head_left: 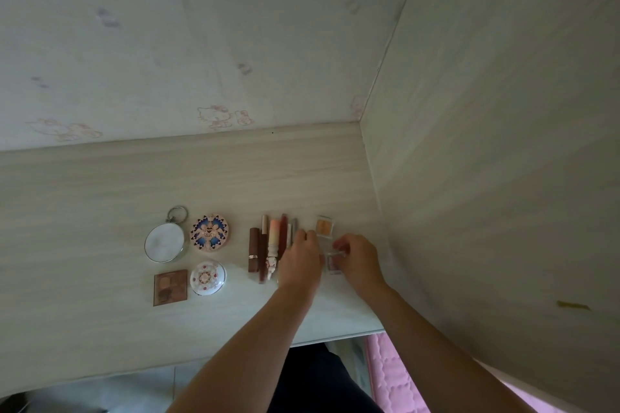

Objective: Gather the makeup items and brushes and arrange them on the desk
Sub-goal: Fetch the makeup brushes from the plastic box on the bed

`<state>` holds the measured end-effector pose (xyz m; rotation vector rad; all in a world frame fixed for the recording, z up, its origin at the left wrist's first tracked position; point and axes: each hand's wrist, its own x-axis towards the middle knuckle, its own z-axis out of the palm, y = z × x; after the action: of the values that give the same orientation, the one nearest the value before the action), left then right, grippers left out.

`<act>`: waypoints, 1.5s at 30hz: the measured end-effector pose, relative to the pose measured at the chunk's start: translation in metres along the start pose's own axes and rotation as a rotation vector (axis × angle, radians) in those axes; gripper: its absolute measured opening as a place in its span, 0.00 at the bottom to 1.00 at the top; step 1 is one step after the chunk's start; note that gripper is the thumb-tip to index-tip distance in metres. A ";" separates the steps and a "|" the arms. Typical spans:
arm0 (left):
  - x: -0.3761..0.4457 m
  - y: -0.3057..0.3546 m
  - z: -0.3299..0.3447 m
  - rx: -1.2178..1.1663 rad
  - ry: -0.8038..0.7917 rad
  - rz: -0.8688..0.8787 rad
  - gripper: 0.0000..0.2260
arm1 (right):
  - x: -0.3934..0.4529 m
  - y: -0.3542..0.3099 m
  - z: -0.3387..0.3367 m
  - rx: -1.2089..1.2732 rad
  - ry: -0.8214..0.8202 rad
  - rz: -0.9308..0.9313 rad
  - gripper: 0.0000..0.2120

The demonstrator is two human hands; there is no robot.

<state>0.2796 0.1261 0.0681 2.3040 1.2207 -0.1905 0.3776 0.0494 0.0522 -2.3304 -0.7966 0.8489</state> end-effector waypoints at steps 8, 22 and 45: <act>0.001 -0.011 -0.001 -0.016 0.015 0.018 0.10 | -0.004 0.000 0.006 0.004 0.028 0.014 0.11; 0.001 -0.021 -0.003 -0.033 0.063 0.054 0.09 | -0.009 -0.010 0.010 0.122 0.040 0.026 0.13; -0.044 -0.044 -0.036 0.139 0.085 0.580 0.17 | -0.090 -0.028 0.001 -0.292 -0.005 0.127 0.20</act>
<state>0.2147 0.1322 0.0973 2.7016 0.5431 0.0334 0.3109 0.0081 0.1048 -2.6602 -0.8295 0.8389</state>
